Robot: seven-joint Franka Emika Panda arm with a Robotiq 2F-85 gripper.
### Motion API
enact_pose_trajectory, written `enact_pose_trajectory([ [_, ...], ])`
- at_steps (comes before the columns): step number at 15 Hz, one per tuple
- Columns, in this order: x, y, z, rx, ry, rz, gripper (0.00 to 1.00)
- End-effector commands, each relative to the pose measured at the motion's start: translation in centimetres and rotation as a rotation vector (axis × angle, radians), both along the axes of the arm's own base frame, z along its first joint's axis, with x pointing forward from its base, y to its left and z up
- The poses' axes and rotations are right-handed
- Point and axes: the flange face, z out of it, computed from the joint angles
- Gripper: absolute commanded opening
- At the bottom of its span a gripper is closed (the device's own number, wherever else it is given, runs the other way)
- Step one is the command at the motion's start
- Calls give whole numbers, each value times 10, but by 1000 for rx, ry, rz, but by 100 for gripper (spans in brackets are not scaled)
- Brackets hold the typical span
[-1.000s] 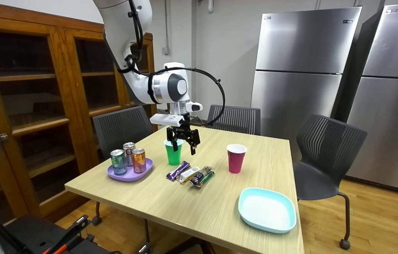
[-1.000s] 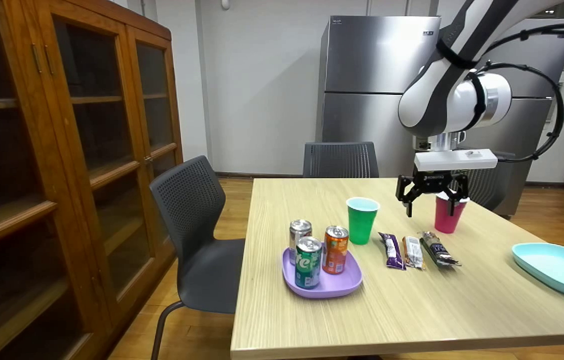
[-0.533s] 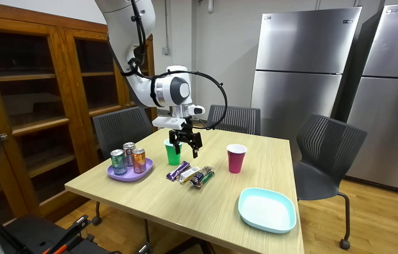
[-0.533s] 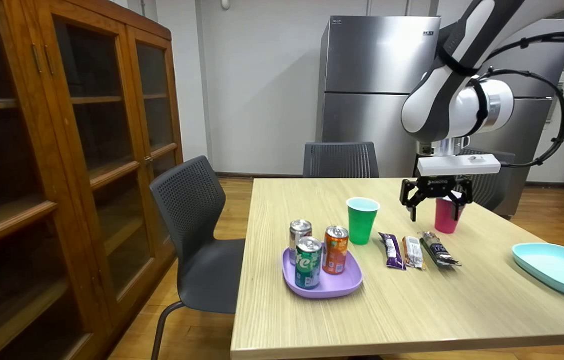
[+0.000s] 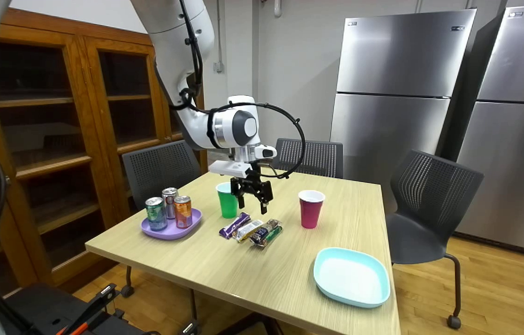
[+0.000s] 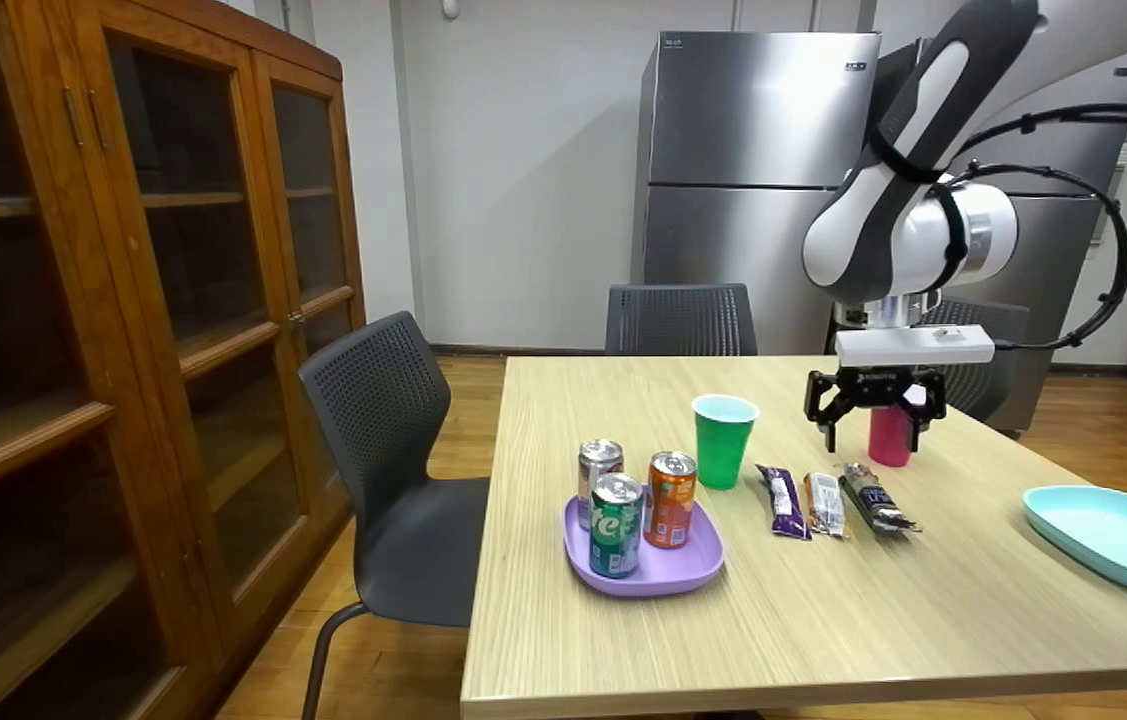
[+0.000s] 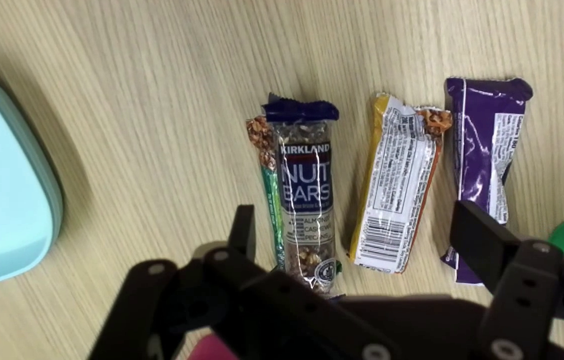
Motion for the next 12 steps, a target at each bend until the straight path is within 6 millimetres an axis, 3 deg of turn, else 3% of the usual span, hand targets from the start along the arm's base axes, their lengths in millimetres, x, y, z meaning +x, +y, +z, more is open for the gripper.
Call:
enact_pose_trajectory([
  [1,19,-6,-10,5,-15,-51,100],
  [12,40,-30,-47,-14,17,-126,100],
])
